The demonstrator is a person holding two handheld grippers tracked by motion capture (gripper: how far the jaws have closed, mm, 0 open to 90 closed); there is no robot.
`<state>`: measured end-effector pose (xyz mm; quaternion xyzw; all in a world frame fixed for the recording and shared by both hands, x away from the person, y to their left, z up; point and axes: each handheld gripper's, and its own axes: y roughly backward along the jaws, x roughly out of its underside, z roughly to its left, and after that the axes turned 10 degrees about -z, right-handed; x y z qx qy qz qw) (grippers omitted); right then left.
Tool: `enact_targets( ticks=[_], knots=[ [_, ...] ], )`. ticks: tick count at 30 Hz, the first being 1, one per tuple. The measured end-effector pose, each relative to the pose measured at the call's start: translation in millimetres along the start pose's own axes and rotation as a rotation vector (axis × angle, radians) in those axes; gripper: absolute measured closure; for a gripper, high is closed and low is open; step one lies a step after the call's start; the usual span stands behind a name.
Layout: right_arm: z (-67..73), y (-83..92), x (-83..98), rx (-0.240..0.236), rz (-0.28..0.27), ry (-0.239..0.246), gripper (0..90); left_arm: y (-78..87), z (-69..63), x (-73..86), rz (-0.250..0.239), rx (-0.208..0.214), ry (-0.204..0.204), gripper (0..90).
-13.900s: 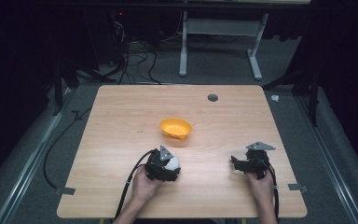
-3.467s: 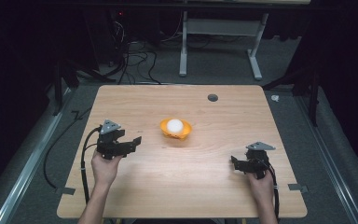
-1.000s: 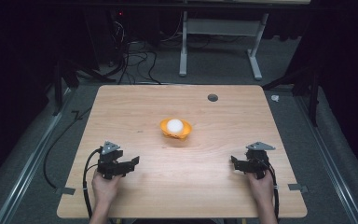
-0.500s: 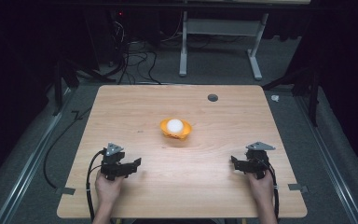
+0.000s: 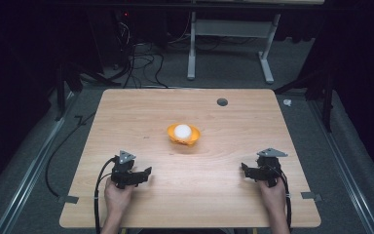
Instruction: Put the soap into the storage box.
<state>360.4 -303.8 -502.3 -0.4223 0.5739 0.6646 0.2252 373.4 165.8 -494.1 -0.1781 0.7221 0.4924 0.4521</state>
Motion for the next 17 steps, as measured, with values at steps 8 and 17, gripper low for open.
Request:
enact_targets(
  ticks=[8, 17],
  knots=[
    [-0.1, 0.0, 0.0, 0.000, 0.000, 0.000, 18.3, -10.1, -5.9, 4.5, 0.027, -0.044, -0.070, 22.9],
    [-0.1, 0.0, 0.0, -0.001, 0.000, 0.001, 18.3, -10.8, -6.3, 9.6, -0.016, -0.041, -0.078, 21.1]
  ],
)
